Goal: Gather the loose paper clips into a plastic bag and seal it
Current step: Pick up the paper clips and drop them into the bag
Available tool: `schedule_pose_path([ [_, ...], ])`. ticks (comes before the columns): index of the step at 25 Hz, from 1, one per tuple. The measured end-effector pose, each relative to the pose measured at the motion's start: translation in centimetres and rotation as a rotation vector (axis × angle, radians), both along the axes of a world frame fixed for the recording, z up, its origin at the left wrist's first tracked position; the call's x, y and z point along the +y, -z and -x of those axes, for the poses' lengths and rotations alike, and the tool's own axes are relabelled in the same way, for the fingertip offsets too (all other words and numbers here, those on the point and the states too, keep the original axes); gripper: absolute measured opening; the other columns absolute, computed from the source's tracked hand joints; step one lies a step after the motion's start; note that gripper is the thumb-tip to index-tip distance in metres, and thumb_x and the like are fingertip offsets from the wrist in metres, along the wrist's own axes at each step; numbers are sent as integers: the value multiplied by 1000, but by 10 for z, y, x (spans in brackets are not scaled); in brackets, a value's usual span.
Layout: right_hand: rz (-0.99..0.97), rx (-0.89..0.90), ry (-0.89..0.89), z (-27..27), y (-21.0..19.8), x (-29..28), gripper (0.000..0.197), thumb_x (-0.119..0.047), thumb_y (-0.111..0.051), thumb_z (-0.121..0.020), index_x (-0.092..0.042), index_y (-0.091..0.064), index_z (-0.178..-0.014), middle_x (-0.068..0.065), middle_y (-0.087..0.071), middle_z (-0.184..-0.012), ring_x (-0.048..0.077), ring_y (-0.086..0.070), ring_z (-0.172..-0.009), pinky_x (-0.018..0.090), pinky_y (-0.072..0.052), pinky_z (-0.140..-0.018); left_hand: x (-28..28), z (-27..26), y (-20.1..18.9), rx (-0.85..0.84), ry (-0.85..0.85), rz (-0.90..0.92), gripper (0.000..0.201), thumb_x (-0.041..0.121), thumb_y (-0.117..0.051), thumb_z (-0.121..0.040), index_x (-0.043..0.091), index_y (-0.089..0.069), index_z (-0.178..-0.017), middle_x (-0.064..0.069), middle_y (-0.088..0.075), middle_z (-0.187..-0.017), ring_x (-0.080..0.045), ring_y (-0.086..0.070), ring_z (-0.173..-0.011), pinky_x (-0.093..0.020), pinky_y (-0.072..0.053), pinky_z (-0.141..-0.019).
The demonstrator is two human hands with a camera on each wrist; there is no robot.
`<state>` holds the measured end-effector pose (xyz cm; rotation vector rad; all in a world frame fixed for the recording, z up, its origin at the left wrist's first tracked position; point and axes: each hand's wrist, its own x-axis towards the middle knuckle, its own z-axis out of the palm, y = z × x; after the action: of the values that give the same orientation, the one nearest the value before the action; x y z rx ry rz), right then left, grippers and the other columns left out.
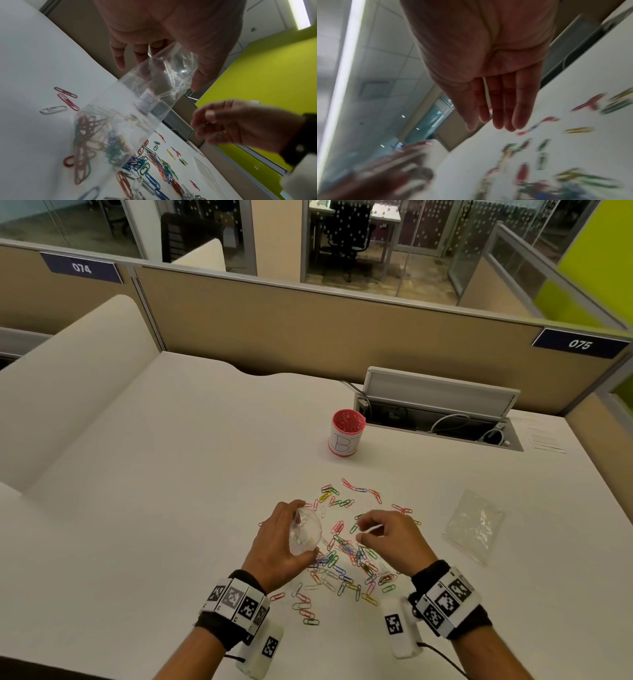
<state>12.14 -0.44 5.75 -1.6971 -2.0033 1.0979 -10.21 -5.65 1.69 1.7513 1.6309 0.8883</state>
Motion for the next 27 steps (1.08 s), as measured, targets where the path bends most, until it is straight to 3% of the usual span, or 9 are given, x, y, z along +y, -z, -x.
schedule_pose_path([
  [4,132,-489,-37,-41,46,-6,73,-48,-76,-71,-25,-45,-134,0,-53,-130,18,-56,-112,31,-47,-91,-1,6,-1,-22,-17,-15,77,41,-71,-66,20,-38,-133,11,-45,-106,-11,-51,-102,-20,-46,-84],
  [6,200,-587,-61,-48,63,-11,93,-53,-77,-66,-24,-31,-142,4,-40,-138,23,-48,-121,33,-45,-97,-1,8,-3,-21,-24,-29,77,42,-71,-67,19,-39,-133,9,-46,-106,-11,-51,-100,-17,-44,-82],
  [9,167,-617,-82,-43,77,-13,102,-52,-80,-62,-24,-25,-143,6,-33,-137,25,-44,-122,33,-45,-99,-1,11,-5,-20,-35,-46,77,47,-69,-65,20,-39,-132,7,-47,-105,-11,-52,-97,-11,-40,-80],
  [12,111,-556,-130,-24,84,-9,92,-47,-80,-64,-26,-32,-139,6,-36,-130,24,-47,-116,32,-47,-96,1,13,-6,-21,-41,-75,78,51,-67,-65,20,-39,-132,6,-49,-104,-9,-52,-96,-9,-38,-79],
  [17,15,-305,-132,1,89,3,47,-28,-72,-81,-21,-56,-124,0,-46,-119,20,-56,-104,24,-45,-95,1,12,-5,-35,-59,-84,77,41,-71,-66,21,-39,-132,4,-49,-103,-11,-53,-97,-13,-39,-81],
  [19,-2,-261,-119,5,87,7,45,-28,-70,-83,-20,-56,-125,-1,-47,-120,18,-55,-105,27,-45,-97,-1,11,-4,-44,-64,-84,76,43,-70,-66,21,-40,-132,5,-49,-103,-11,-53,-97,-14,-40,-81],
  [22,-20,-333,-236,14,87,8,53,-29,-69,-81,-25,-52,-132,-3,-44,-126,20,-51,-111,27,-44,-95,-5,10,-1,-46,-69,-63,77,49,-66,-66,22,-39,-132,5,-49,-104,-11,-53,-98,-14,-41,-81],
  [27,-140,-413,-265,19,93,6,21,-19,-57,-92,-16,-67,-110,5,-59,-112,25,-60,-98,28,-47,-85,-6,5,-1,-41,-58,-45,77,47,-68,-67,21,-39,-133,4,-50,-106,-12,-53,-99,-16,-43,-83],
])
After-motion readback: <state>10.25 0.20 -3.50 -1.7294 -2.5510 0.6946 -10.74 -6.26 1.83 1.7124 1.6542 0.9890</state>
